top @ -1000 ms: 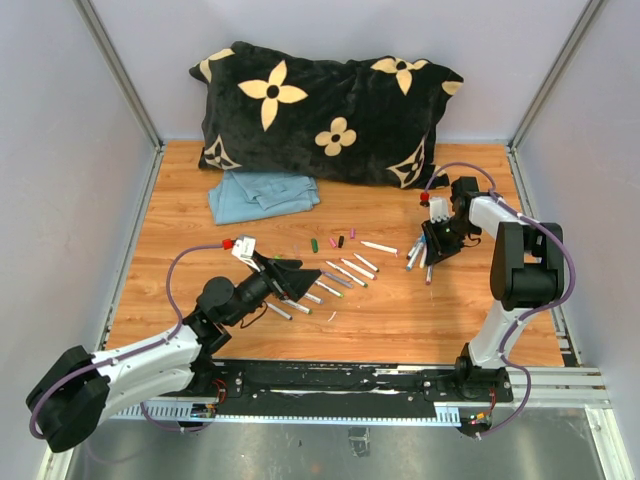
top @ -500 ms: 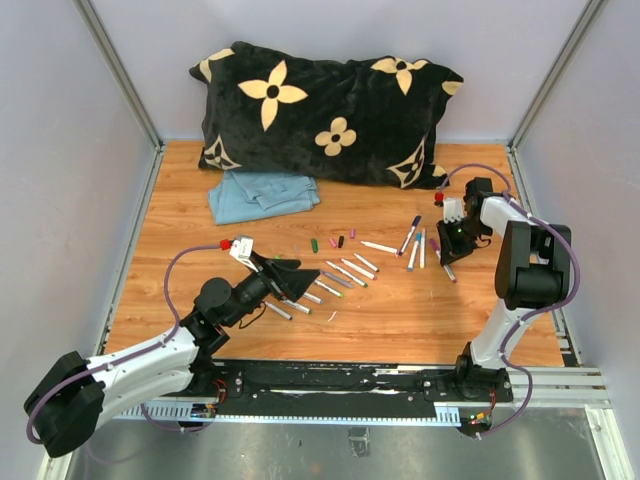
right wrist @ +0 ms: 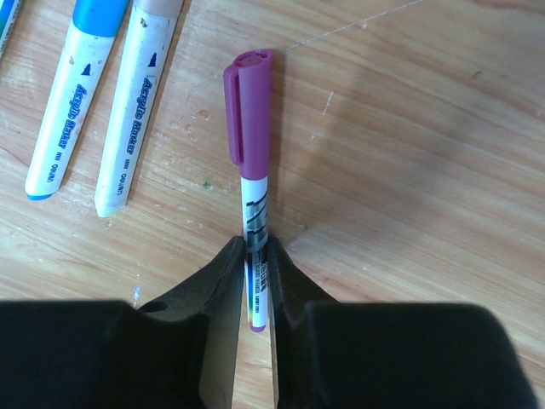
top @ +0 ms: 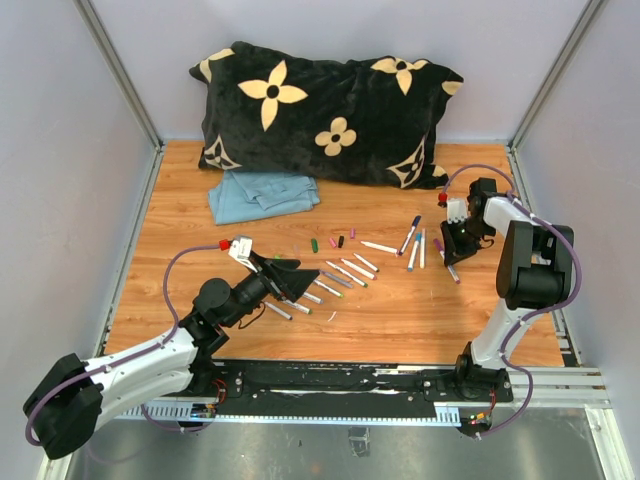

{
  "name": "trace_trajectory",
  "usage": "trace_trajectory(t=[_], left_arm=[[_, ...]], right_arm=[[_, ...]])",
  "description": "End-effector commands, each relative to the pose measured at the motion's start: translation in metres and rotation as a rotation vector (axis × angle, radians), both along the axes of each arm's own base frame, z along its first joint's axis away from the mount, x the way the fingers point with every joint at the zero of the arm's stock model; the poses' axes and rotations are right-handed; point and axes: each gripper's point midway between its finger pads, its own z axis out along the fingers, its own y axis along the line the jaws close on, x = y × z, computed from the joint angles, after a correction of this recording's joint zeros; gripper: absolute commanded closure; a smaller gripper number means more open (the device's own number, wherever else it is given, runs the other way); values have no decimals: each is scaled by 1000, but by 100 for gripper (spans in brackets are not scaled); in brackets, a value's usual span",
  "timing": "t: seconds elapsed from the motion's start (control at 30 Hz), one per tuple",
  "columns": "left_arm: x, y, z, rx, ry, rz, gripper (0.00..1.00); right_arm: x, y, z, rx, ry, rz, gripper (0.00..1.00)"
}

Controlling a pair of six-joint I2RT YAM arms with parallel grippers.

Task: Open the pen caps
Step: Pick up the pen from the center of the board.

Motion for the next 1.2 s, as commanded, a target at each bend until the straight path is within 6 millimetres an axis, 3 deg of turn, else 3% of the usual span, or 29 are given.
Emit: trace_trajectory(t=[0.0,0.27,0.63,1.17], left_arm=[[3,5,1,6,-22,23,1],[3,5,1,6,-19,24,1],[3,4,0,6,-16,21,1],[2,5,0,2,-15,23,1]], right_arm=[[-4,-10,2,-37,22,7,81],[-5,-13,-1,-52,34,13,82],[-4,-19,6,-91,13,27,95],[-9,-14,1,-67,46,55,89]])
